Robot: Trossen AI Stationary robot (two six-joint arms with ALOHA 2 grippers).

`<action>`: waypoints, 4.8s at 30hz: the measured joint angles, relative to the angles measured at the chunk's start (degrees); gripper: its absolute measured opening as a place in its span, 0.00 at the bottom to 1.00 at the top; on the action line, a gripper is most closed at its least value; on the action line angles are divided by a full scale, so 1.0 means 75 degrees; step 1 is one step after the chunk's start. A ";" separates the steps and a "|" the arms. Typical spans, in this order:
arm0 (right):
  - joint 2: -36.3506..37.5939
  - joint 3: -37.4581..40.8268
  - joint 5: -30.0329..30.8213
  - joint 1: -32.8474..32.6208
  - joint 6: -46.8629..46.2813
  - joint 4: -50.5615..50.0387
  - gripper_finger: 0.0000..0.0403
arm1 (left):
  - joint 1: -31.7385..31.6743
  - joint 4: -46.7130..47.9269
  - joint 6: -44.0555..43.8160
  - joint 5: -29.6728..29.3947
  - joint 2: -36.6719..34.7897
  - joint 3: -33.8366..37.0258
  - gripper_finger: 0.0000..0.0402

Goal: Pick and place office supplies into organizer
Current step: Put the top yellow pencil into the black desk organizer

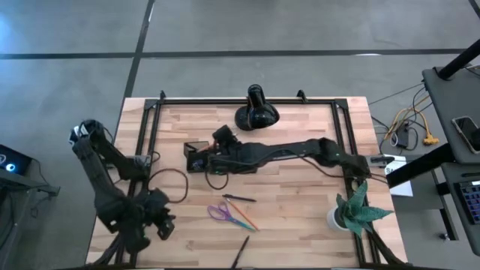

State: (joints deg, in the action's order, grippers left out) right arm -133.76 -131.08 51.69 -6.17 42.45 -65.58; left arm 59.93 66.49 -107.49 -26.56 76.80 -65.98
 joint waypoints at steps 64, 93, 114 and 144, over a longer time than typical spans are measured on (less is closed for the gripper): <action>-0.0564 -0.0520 0.1398 -0.0251 0.0394 0.0478 0.01 | 0.1258 0.0661 -0.1625 -0.0126 0.0658 0.0009 0.33; 0.0587 -0.0371 -0.4070 0.0654 -0.8014 -0.2386 0.04 | 0.1258 0.0800 -0.2248 -0.0122 0.0652 0.0537 0.33; 0.1756 0.4832 -0.6711 0.2708 -1.1993 -0.2149 0.42 | 0.1255 0.0250 -0.2488 -0.0497 0.0658 0.1277 0.33; 0.3647 0.7106 -0.6390 0.2182 -1.3809 -0.0296 0.42 | 0.1103 0.0236 -0.2423 -0.0450 -0.0195 0.1859 0.33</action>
State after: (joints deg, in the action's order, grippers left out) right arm -106.41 -77.78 3.77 10.19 -61.12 -67.80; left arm 68.20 68.26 -125.67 -29.93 75.34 -52.03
